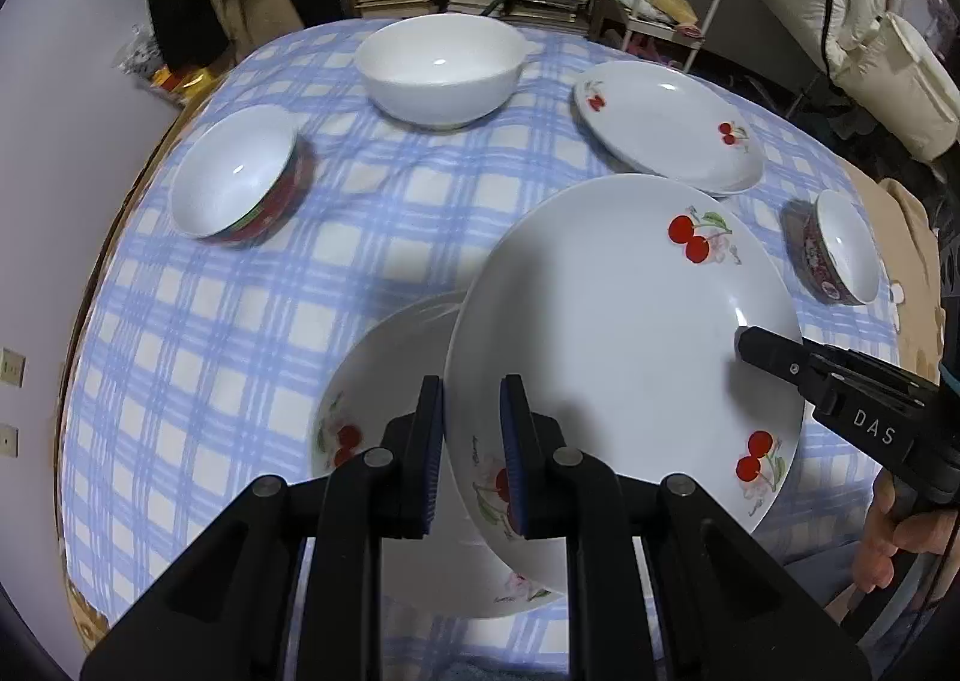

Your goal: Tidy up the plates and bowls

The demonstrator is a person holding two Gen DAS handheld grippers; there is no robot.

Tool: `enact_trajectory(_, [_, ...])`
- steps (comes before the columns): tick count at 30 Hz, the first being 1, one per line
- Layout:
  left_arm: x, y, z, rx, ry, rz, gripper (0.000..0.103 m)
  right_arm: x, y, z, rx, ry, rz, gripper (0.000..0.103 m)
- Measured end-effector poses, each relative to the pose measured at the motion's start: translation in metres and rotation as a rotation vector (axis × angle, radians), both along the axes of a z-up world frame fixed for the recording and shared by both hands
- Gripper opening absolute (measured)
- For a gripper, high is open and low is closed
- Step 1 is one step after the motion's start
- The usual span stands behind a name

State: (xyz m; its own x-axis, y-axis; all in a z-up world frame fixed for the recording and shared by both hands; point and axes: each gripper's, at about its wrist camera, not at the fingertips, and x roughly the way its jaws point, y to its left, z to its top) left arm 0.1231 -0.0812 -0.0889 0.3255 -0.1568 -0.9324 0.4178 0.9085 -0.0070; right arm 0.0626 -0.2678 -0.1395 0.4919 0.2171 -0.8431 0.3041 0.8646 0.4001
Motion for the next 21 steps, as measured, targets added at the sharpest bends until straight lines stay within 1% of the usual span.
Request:
enact_trajectory(2, [-0.001, 0.008, 0.001, -0.001, 0.000, 0.019, 0.017, 0.003, 0.006, -0.003, 0.003, 0.002, 0.001, 0.020])
enact_trajectory(4, [-0.003, 0.015, 0.002, 0.012, -0.019, 0.043, 0.017, 0.004, 0.013, -0.007, 0.022, -0.001, 0.005, 0.020])
enact_trajectory(6, [-0.005, 0.022, 0.000, 0.027, -0.030, 0.064, 0.017, 0.005, 0.022, -0.009, 0.019, -0.005, 0.009, 0.020])
enact_trajectory(9, [-0.004, 0.032, -0.009, 0.040, -0.008, 0.100, 0.017, 0.009, 0.034, -0.012, -0.001, -0.010, 0.019, 0.020])
enact_trajectory(12, [-0.005, 0.039, -0.015, 0.053, -0.004, 0.122, 0.017, 0.013, 0.042, -0.015, -0.009, -0.011, 0.035, 0.020])
enact_trajectory(15, [-0.008, 0.044, -0.019, 0.056, -0.003, 0.137, 0.017, 0.014, 0.047, -0.020, -0.026, -0.003, 0.054, 0.020])
enact_trajectory(21, [-0.011, 0.041, -0.028, 0.099, -0.005, 0.136, 0.017, 0.014, 0.051, -0.026, -0.041, 0.005, 0.066, 0.020])
